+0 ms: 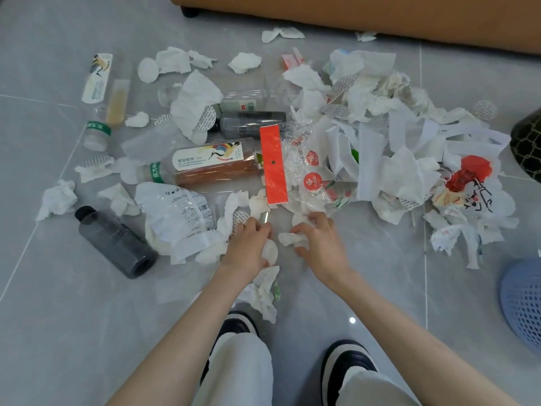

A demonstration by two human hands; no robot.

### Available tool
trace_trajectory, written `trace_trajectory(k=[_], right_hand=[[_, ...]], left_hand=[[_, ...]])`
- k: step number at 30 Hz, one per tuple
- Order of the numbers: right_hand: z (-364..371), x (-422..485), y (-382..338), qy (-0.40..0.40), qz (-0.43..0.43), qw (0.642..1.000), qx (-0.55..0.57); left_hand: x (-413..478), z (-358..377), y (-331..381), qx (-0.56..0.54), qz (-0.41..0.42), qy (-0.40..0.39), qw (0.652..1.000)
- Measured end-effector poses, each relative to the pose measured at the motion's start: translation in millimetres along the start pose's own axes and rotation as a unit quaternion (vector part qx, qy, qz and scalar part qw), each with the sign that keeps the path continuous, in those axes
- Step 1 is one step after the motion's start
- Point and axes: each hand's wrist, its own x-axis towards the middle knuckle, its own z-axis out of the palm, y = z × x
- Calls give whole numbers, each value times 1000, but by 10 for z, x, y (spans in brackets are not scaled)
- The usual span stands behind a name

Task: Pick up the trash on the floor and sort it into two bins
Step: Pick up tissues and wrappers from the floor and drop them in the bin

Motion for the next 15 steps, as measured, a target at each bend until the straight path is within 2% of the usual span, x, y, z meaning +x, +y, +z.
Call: trace_trajectory(k=[7,15], right_hand=[[22,-19,-14,15,47,999,9],[36,-61,46,32,88,996,-16]], left_hand=[[-1,32,-12,-28,-44,-30,998],[-16,34,11,-15,-35,-37,999]])
